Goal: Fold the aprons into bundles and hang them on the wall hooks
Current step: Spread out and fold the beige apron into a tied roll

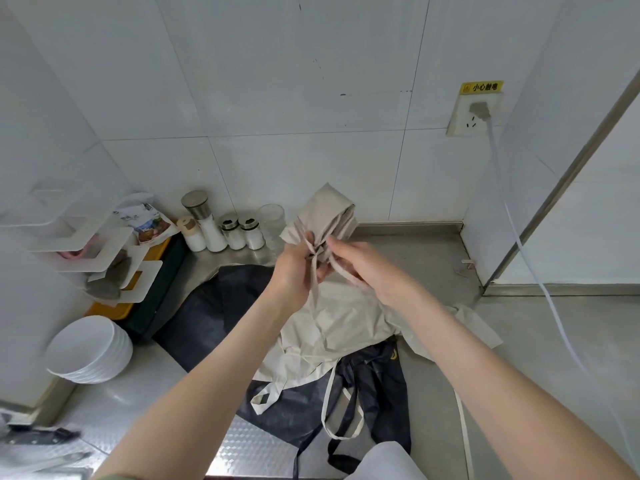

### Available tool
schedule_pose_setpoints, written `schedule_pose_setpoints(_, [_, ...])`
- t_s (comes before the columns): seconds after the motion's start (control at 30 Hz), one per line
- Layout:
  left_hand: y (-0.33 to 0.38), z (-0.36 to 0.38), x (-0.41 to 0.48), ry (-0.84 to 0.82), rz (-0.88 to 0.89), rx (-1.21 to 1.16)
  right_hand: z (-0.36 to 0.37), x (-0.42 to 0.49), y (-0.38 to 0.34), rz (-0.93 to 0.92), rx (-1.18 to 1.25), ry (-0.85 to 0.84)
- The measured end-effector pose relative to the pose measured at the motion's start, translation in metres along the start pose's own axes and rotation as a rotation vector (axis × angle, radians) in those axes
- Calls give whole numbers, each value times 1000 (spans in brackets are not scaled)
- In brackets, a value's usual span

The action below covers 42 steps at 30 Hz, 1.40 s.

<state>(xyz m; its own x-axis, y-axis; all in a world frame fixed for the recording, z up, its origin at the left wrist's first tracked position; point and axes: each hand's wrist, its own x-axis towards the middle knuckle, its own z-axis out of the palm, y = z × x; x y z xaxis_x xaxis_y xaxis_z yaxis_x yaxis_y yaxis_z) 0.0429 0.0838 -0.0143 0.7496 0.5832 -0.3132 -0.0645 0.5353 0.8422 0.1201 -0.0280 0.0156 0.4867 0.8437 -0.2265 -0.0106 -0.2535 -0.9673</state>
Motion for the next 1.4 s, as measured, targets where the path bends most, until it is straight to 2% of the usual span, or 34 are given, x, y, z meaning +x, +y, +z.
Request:
schedule_pose_setpoints(0.1, [-10, 1, 1, 29, 99, 205, 3, 2, 6, 34, -70, -66])
schedule_pose_setpoints(0.17, [-12, 4, -2, 0, 146, 234, 6, 3, 11, 30, -104, -38])
schedule_pose_setpoints(0.37, [-7, 5, -6, -14, 147, 405, 13, 5, 22, 25, 232, -51])
schedule_pose_setpoints(0.43, [-5, 1, -4, 6, 157, 452, 11, 4, 27, 45, 246, -70])
schedule_pose_setpoints(0.7, [-8, -14, -4, -34, 129, 461, -25, 26, 46, -51, -418, 97])
schedule_pose_setpoints(0.83, [-21, -22, -4, 46, 123, 346, -22, 33, 52, -46, -509, 136])
schedule_pose_setpoints(0.93, [-38, -38, -5, 191, 26, 352, -6, 35, 64, -19, -585, 74])
schedule_pose_setpoints(1.07, [-62, -62, -15, 358, -120, 500, 18, 42, 97, 49, -708, -14])
schedule_pose_setpoints(1.17, [-82, -77, -22, 474, -153, 664, 35, 46, 124, 115, -786, -86])
schedule_pose_setpoints(1.23, [-96, -89, -26, 502, -115, 949, 43, 49, 142, 151, -819, -142])
schedule_pose_setpoints(1.27, [-103, -98, -26, 478, -55, 1201, 45, 48, 149, 169, -828, -152])
schedule_pose_setpoints(1.3, [-110, -108, -23, 381, 8, 1449, 46, 49, 156, 188, -824, -158])
schedule_pose_setpoints(1.33, [-115, -116, -19, 201, 59, 1635, 48, 51, 162, 203, -817, -162])
schedule_pose_setpoints(1.4, [-119, -128, -13, -177, 101, 1688, 51, 50, 170, 229, -825, -179])
